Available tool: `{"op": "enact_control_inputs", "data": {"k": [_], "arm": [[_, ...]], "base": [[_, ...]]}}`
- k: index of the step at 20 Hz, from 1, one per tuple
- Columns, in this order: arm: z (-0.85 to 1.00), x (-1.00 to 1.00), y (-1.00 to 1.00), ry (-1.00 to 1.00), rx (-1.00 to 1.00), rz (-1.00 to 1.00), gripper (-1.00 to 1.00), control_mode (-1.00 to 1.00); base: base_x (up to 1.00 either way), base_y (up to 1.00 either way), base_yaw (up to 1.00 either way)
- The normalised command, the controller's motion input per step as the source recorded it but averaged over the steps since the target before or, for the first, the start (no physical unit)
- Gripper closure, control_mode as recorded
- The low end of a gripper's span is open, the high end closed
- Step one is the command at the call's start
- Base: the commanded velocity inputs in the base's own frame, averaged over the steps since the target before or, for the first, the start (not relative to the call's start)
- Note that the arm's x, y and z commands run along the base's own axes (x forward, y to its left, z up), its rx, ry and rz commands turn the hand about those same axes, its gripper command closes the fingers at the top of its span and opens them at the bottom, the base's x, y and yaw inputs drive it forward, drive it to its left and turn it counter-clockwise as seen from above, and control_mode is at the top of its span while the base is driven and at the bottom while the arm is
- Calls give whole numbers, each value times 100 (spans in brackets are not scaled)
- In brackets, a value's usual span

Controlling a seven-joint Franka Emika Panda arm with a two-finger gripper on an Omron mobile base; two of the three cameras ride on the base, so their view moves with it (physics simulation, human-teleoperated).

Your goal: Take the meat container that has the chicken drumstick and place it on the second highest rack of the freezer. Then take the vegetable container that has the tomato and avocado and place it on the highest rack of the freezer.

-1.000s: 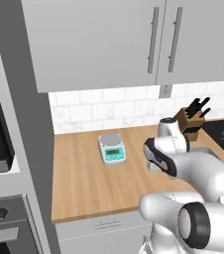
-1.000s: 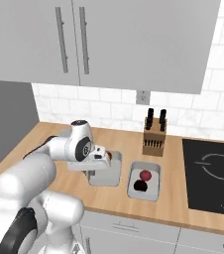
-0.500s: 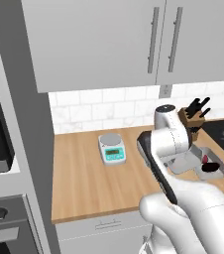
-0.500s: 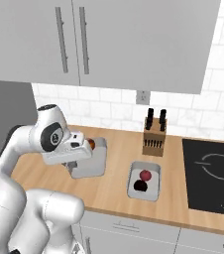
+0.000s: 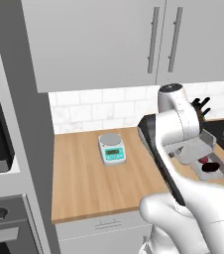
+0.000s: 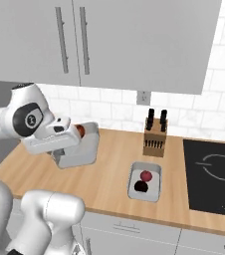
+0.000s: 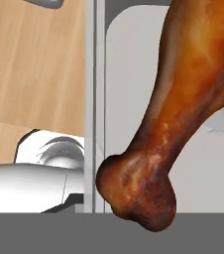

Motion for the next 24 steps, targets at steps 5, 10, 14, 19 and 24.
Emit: {"op": "enact_control_inputs", "data": {"k": [5, 10, 14, 19, 24], "arm": [[100, -16, -1, 16, 13, -11, 100, -100], [40, -49, -4, 1, 11, -8, 100, -100], [-10, -15, 0, -3, 0, -6, 100, -100], [-11, -5, 0, -14, 0, -7, 100, -100], [0, -2, 0, -3, 0, -2, 100, 100]], "base": [[0, 0, 0], [0, 0, 0], [0, 0, 0], [0, 0, 0], [-6, 1, 0]]}}
